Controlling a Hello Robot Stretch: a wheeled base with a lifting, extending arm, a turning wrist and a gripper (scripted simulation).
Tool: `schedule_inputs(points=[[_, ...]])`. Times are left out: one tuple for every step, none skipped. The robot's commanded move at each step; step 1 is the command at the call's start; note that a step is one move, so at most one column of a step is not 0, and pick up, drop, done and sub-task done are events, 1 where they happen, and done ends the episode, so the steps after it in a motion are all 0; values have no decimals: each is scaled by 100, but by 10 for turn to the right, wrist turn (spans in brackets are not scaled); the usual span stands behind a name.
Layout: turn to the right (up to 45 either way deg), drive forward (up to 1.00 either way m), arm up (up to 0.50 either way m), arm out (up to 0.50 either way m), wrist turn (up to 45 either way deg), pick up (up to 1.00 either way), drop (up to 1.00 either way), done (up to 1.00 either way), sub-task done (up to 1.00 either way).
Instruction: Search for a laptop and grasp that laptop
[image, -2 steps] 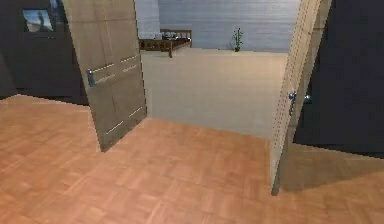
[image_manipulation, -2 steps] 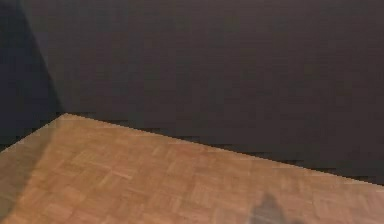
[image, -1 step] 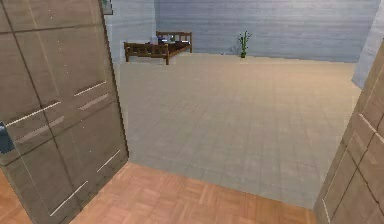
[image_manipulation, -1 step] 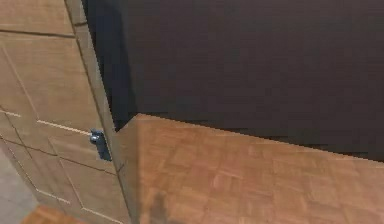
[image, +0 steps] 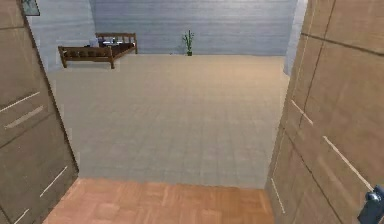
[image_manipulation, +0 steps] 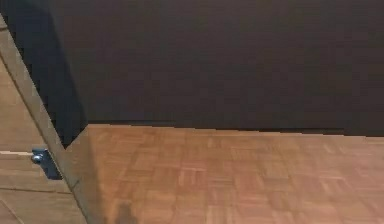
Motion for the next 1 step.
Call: schedule_inputs(points=[[0,20,0,0,0,0,0,0,0]])
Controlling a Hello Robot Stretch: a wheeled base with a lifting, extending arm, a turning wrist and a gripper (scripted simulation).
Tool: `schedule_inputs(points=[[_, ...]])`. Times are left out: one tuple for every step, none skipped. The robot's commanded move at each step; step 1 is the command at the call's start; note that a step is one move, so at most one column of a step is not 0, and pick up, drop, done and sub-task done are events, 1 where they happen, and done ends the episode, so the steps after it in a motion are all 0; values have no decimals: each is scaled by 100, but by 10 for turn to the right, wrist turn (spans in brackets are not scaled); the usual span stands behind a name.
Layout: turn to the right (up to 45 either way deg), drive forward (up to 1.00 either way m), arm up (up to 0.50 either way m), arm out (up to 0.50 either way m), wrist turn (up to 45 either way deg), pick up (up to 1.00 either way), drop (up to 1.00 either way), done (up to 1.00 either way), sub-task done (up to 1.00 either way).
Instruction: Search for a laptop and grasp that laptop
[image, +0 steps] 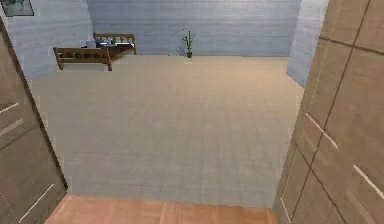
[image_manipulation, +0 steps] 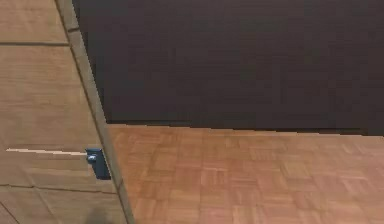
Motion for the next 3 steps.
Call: schedule_inputs(points=[[30,0,0,0,0,0,0,0,0],[0,100,0,0,0,0,0,0,0],[30,0,0,0,0,0,0,0,0]])
